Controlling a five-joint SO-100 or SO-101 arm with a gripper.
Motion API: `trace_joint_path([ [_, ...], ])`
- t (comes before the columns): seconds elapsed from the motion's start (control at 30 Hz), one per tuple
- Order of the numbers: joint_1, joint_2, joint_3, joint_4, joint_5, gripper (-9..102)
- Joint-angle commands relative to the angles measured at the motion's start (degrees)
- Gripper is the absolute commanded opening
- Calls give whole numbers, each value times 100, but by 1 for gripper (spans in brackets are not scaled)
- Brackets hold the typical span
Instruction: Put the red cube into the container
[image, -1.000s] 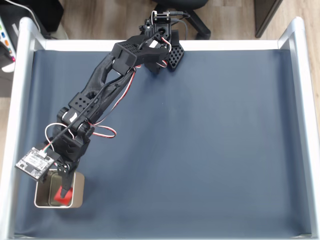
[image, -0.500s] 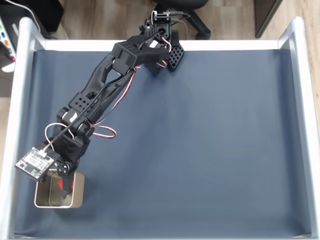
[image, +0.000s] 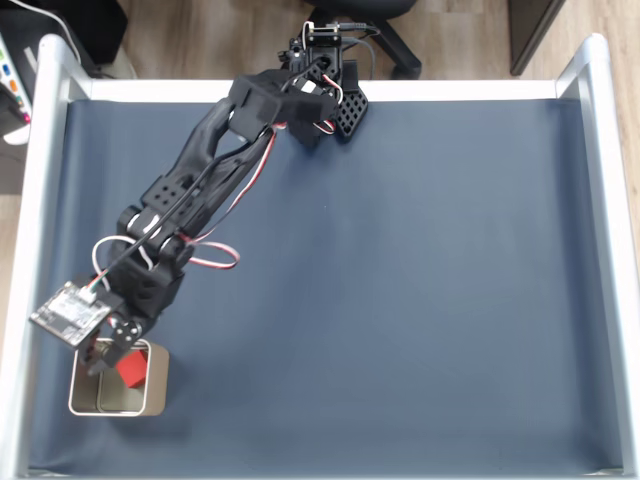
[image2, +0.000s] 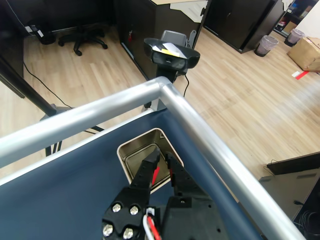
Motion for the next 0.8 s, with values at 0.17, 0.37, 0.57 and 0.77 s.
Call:
trace_joint_path([
  [0.17,-879,2725,2171,-70,352,0],
  [0.37,-2030,4772,4456,-79,650,0],
  [0.57,-3243,6539,6319,-35,932,0],
  [0.77,-4113,8306,8086,185,1002,0],
])
